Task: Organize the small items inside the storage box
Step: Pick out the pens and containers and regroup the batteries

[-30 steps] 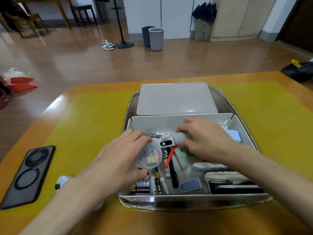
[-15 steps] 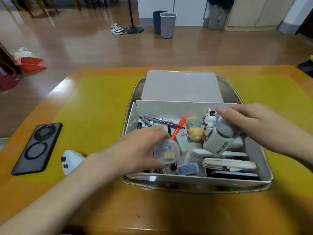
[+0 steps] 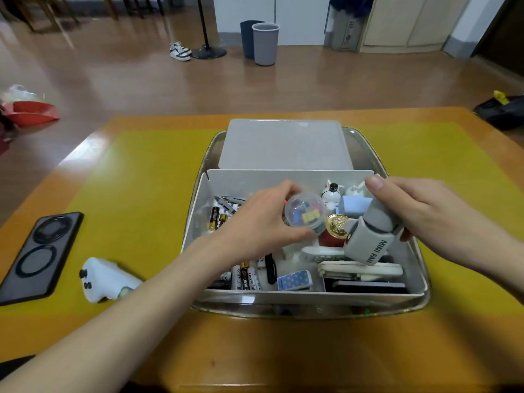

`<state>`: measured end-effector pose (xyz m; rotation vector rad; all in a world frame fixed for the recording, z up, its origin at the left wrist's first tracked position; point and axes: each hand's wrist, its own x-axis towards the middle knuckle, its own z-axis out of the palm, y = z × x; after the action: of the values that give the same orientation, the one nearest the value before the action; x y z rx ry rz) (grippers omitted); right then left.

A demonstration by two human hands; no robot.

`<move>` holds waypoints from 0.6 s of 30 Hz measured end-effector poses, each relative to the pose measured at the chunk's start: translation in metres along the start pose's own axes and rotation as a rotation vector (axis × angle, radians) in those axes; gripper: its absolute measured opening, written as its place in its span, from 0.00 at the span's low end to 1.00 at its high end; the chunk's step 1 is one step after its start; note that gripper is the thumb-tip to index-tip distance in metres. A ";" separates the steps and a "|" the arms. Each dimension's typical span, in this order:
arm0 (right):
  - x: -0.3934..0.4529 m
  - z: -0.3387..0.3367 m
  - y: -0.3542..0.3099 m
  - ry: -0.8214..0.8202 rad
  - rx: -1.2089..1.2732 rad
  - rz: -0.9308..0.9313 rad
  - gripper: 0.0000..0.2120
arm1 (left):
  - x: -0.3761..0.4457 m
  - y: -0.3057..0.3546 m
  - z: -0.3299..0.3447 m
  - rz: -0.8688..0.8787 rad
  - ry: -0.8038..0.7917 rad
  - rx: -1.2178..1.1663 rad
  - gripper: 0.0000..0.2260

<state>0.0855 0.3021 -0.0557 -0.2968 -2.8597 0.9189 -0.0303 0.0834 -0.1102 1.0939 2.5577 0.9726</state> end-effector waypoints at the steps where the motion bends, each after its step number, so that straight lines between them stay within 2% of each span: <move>1: 0.000 -0.001 0.002 0.004 0.000 0.002 0.42 | 0.003 0.000 0.004 -0.007 -0.027 0.026 0.27; 10: -0.002 -0.007 0.007 0.012 -0.015 -0.012 0.38 | 0.005 -0.007 -0.007 -0.028 -0.104 0.174 0.26; 16: -0.001 -0.005 0.007 -0.006 -0.056 -0.059 0.38 | 0.002 -0.011 -0.016 -0.014 -0.150 0.381 0.17; 18: 0.000 -0.004 0.007 -0.013 -0.043 -0.074 0.37 | 0.001 -0.011 -0.012 -0.010 -0.133 0.380 0.16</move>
<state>0.0876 0.3095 -0.0564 -0.1875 -2.8843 0.8502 -0.0422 0.0729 -0.1079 1.1871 2.6961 0.4001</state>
